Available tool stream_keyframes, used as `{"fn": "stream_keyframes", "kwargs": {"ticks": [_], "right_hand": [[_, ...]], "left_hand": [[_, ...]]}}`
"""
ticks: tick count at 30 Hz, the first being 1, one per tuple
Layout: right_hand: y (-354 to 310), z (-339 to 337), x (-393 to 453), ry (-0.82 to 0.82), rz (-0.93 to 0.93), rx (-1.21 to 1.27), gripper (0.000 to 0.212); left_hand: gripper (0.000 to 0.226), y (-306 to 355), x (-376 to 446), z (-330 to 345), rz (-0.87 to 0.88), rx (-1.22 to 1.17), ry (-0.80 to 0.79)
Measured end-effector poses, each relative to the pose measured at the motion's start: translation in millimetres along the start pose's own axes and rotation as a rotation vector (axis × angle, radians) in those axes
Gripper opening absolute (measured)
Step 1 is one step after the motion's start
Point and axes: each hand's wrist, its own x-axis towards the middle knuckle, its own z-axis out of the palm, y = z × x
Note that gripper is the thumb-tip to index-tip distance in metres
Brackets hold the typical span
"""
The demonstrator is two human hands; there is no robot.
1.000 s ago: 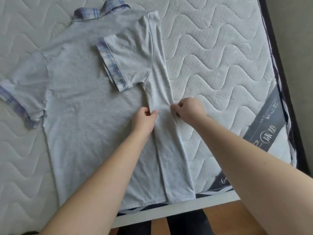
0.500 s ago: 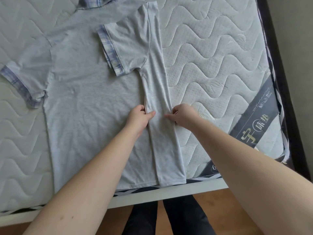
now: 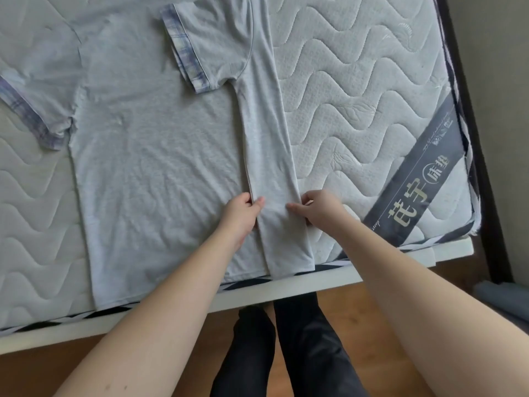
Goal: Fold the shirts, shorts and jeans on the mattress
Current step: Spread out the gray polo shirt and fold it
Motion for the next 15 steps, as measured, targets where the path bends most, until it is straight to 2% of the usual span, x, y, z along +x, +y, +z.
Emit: {"fn": "stream_keyframes", "kwargs": {"ticks": [2, 4, 7, 10, 11, 15], "right_hand": [[11, 7, -12, 0.023, 0.005, 0.057, 0.036], [23, 15, -24, 0.041, 0.009, 0.074, 0.033], [38, 25, -40, -0.016, 0.024, 0.059, 0.029], [49, 35, -55, 0.046, 0.043, 0.014, 0.034], [53, 39, -59, 0.07, 0.045, 0.003, 0.034], [63, 50, -72, 0.063, 0.056, 0.006, 0.029]], "left_hand": [[0.036, -8, -7, 1, -0.015, 0.017, 0.002], [0.039, -15, -19, 2, -0.049, 0.004, -0.085], [0.017, -32, -34, 5, -0.036, 0.107, -0.104], [0.034, -45, -47, 8, -0.017, 0.186, 0.039], [0.033, -50, -51, 9, -0.015, 0.176, 0.05], [0.022, -62, -63, 13, -0.002, 0.252, -0.036]]}}
